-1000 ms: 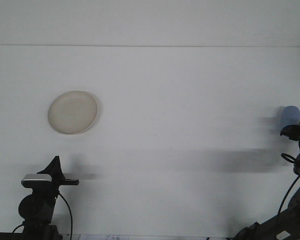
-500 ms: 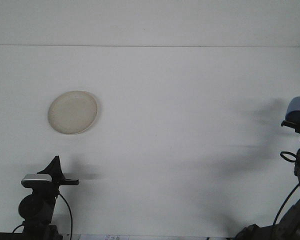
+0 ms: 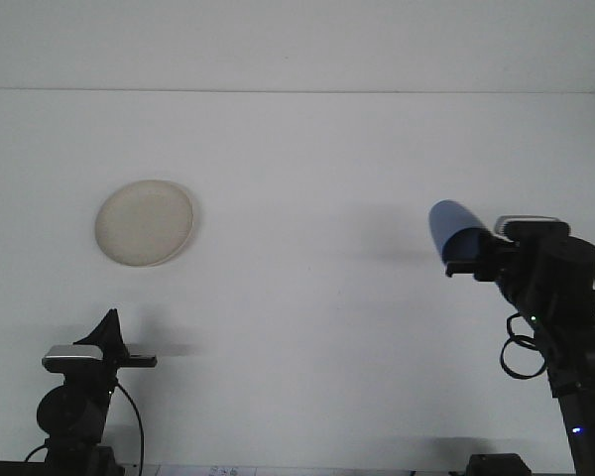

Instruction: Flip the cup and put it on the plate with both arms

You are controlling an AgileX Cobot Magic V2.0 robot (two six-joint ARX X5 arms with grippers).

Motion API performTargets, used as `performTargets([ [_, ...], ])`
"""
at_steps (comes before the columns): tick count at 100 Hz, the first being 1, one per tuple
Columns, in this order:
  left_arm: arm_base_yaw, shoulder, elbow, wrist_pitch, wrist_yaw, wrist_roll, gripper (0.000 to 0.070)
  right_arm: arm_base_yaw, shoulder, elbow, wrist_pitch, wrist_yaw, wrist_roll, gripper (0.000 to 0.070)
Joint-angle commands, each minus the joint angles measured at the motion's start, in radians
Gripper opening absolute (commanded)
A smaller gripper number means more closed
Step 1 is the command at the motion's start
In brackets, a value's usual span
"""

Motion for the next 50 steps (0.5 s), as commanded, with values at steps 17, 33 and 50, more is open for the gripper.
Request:
performTargets([
  [17,0.0,-0.002,-0.019,0.011,-0.005,0.002,0.0015,0.393,0.18,0.219,-0.464,0.005,-0.016,0.0],
  [33,0.0,-0.002,-0.019,0.011,-0.005,0.001,0.0015,0.595,0.333,0.275,-0.558,0.042,-0.024,0.0],
  [50,0.0,-0.002,-0.019,0.011,-0.005,0.002,0.0015,0.727,0.49,0.284,-0.568,0.045,-0.039,0.0],
])
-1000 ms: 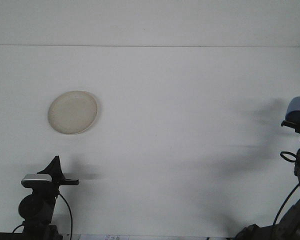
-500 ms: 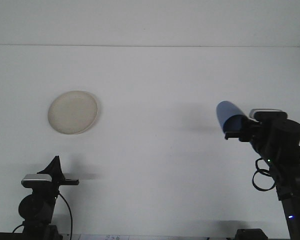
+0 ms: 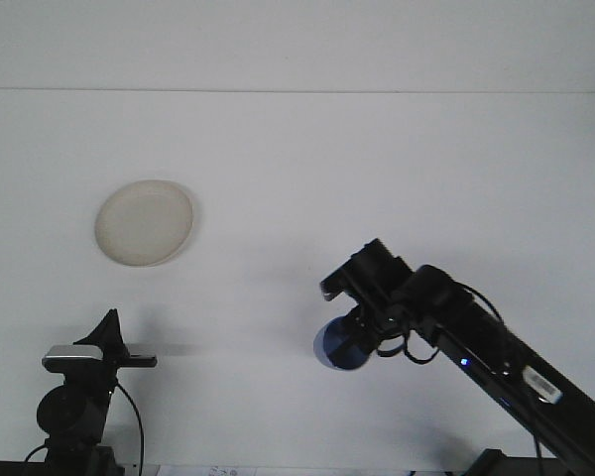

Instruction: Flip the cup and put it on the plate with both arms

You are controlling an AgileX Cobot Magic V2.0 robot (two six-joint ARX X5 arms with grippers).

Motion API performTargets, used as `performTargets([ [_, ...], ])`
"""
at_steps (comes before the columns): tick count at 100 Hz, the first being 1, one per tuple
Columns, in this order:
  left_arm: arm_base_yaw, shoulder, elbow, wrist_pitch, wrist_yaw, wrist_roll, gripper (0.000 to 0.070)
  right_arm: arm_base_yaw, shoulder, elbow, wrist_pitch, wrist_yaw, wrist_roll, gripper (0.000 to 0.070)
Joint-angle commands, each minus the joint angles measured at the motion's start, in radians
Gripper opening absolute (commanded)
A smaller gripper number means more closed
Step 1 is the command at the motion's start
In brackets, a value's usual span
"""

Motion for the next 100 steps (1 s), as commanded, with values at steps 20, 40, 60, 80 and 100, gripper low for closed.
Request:
performTargets([
  [20,0.0,-0.002,-0.019,0.011,-0.005,0.001,0.0015,0.101,0.177,0.023,0.002,0.031,-0.047,0.0],
  [40,0.0,-0.002,-0.019,0.011,-0.005,0.001,0.0015,0.118,0.229,0.023,0.006,0.037,-0.065,0.0028],
  [60,0.0,-0.002,-0.019,0.011,-0.005,0.002,0.0015,0.116,0.218,0.035,0.013,0.036,-0.066,0.042],
  [80,0.0,-0.002,-0.019,0.011,-0.005,0.001,0.0015,0.103,0.115,0.08,0.019,0.037,-0.081,0.0419],
  [100,0.0,-0.002,-0.019,0.011,-0.005,0.001,0.0015,0.079,-0.146,0.072,0.067,0.066,-0.081,0.0419],
])
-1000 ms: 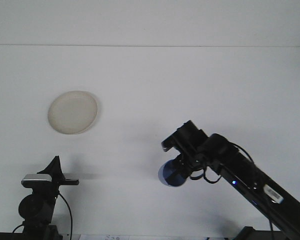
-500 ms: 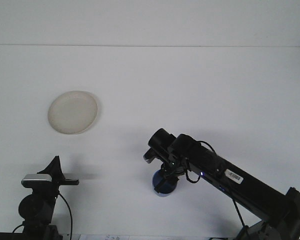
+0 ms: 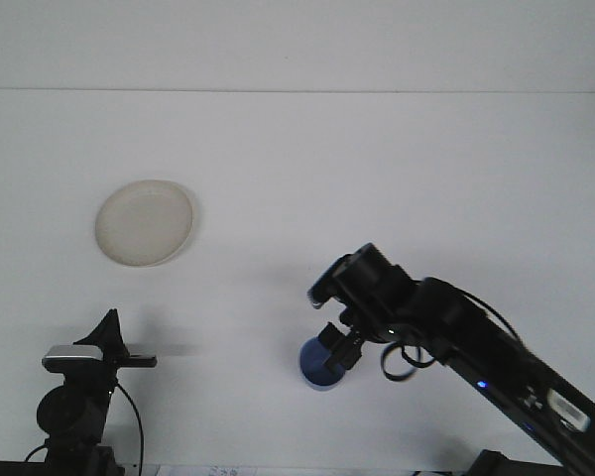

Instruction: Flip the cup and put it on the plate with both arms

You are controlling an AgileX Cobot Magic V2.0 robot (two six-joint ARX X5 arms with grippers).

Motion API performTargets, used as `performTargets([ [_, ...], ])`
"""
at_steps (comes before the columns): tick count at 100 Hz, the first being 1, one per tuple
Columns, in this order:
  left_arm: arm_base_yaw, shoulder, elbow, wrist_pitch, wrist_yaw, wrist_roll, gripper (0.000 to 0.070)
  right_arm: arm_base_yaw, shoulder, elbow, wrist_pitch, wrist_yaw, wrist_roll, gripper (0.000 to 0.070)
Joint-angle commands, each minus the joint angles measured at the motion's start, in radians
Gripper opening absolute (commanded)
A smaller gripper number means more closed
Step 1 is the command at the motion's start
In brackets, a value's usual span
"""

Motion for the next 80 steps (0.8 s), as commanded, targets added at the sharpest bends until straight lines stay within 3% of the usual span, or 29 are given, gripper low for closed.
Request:
performTargets([
  [1,0.0,-0.002,-0.019,0.011,-0.005,0.001,0.0015,0.003,-0.087,0.011,0.027,0.026,-0.011,0.0419],
  [23,0.0,-0.002,-0.019,0.011,-0.005,-0.022,0.0015,0.004,-0.525,-0.233,0.239,0.206,0.021,0.0418],
  [36,0.0,-0.002,-0.019,0.011,-0.005,-0.126,0.0015,0.004,-0.786,-0.443,0.393,0.207,0.024,0.0418],
  [51,0.0,-0.002,-0.019,0.042,-0.005,-0.167,0.0015,0.003,-1.033,-0.613,0.484,0.206,0.024,0.0417],
  [67,0.0,-0.002,-0.017,0.084,0.0,-0.332,0.0015,0.003,-1.159,-0.682,0.487,0.206,0.024,0.0416],
  [80,0.0,0.005,0.053,0.045,0.079,-0.405,0.0015,0.003,-1.167,-0.682,0.48,0.206,0.024,0.0416],
])
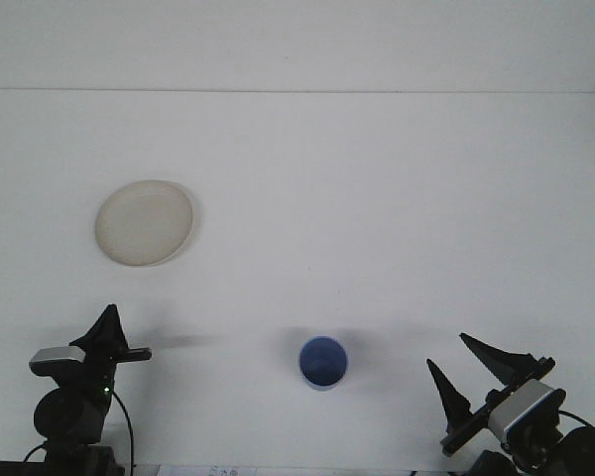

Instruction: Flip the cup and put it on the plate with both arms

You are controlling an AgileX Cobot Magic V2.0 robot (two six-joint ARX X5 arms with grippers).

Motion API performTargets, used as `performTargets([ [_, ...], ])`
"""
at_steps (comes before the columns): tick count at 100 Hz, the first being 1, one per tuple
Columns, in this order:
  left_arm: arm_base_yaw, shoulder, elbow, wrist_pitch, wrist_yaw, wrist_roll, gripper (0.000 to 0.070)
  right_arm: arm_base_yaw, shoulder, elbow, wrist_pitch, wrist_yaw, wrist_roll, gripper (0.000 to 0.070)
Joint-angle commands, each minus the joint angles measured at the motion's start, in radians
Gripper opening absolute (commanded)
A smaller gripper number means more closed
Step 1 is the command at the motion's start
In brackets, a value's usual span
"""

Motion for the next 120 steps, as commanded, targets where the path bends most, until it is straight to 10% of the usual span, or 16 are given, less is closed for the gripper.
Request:
performTargets([
  [1,0.0,0.006,0.051,-0.002,0.043,-0.089,0.0015,0.008,0.002,0.003,0.012,0.001,0.013,0.0416],
  [21,-0.002,0.203,0.346,-0.154,0.246,-0.076,0.0042,0.008,0.003,0.003,0.011,0.002,0.003,0.0416],
  [37,-0.036,0.522,0.66,-0.374,0.518,0.046,0.0496,0.008,0.003,0.003,0.009,0.005,0.0,0.0416],
  [46,-0.097,0.702,0.828,-0.528,0.575,0.088,0.0532,0.008,0.003,0.003,0.004,0.005,-0.001,0.0416],
  [81,-0.551,1.193,1.251,-0.846,0.484,0.19,0.0487,0.008,0.003,0.003,-0.026,0.005,0.0,0.0416],
  [120,-0.839,1.531,1.344,-0.827,0.351,0.183,0.0491,0.008,0.003,0.003,-0.054,0.027,0.001,0.0416],
])
